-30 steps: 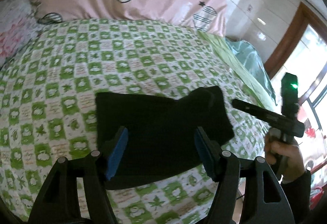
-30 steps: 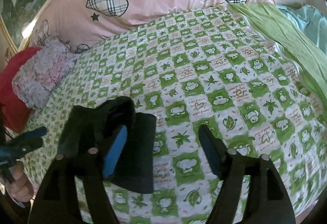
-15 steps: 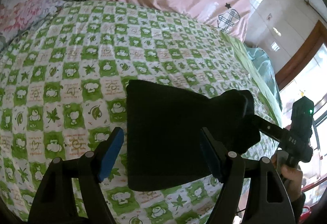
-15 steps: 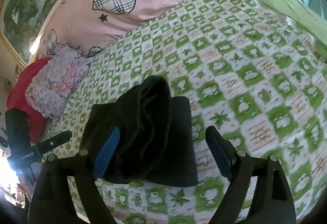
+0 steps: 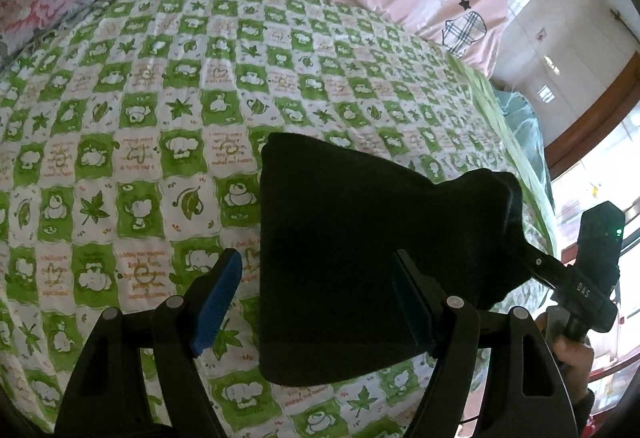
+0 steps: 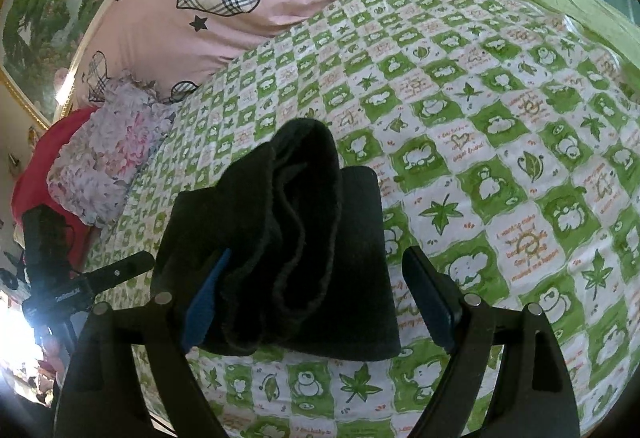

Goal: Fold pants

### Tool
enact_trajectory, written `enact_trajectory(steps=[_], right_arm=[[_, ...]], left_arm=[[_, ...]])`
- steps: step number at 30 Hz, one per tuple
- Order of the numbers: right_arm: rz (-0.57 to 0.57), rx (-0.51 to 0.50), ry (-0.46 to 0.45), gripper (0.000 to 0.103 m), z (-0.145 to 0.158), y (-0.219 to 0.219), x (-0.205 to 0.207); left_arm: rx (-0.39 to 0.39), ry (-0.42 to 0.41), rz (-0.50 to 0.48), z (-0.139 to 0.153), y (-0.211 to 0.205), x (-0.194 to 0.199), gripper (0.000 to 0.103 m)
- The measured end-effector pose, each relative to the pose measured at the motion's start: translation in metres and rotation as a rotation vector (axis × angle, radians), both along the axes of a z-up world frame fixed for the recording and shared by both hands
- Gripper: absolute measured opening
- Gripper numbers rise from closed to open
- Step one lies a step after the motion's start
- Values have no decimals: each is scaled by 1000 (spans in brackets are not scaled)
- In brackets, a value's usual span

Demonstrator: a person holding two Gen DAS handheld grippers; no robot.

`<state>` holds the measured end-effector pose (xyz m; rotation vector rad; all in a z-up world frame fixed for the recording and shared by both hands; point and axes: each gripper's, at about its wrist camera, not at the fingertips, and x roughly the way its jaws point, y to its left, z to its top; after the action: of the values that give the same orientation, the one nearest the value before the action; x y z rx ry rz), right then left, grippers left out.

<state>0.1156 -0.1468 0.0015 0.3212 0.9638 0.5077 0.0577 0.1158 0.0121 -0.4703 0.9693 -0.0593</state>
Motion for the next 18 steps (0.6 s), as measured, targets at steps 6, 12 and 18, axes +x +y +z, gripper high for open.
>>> enact_trajectory(steps=[6, 12, 18], right_arm=[[6, -9, 9, 86, -7, 6, 2], [1, -2, 15, 86, -15, 5, 4], [1, 2, 12, 86, -18, 4, 3]], left_arm=[[-4, 44, 2, -19, -1, 11, 76], [-10, 61, -1, -32, -3, 18, 77], [-17, 69, -9, -39, -4, 24, 77]])
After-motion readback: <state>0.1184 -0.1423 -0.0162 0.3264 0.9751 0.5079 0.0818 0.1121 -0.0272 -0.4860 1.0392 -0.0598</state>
